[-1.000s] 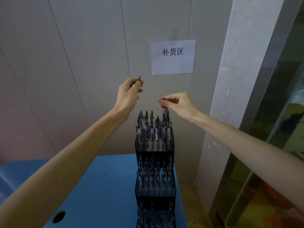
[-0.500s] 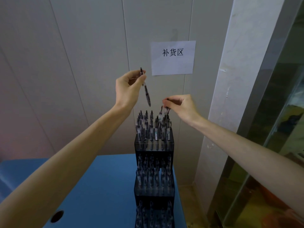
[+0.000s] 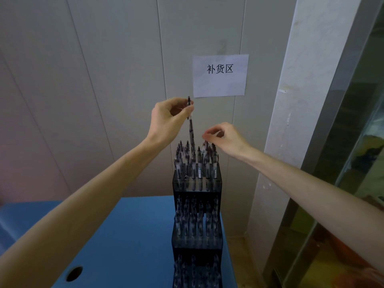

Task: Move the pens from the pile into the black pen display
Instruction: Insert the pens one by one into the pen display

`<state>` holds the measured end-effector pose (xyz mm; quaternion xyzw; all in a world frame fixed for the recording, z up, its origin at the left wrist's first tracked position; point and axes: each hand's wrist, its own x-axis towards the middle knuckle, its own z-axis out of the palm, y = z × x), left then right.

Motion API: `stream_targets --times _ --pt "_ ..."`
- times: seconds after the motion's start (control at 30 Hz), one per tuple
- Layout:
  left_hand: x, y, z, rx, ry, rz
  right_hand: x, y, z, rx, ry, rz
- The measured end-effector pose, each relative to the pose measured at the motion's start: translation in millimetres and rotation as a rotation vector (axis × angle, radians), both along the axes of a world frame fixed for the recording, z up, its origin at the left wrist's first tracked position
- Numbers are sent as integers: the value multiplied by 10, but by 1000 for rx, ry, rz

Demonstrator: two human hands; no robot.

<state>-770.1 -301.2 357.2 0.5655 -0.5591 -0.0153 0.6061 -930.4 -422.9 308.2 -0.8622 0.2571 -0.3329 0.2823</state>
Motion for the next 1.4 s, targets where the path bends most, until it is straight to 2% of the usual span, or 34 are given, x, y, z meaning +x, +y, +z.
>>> stream_targets --times 0.1,0.2,0.43,0.7,0.9,1.2,1.4 --pt "-2 -2 -48 5 -18 2 94 -67 63 32 117 -101" --pt "18 -1 -106 29 -61 -5 163 -118 118 139 237 -89" --pt "103 21 -267 102 -71 -13 203 -76 152 260 74 -21" --pt "168 -17 -374 261 -72 -28 286 -8 213 228 199 -66" --pt "218 21 -425 296 -132 -41 273 -8 145 236 153 -32" --pt "260 121 -455 271 -290 60 125 55 75 -9 213 22" --pt "247 149 -502 366 -420 159 119 106 57 -162 197 -64"
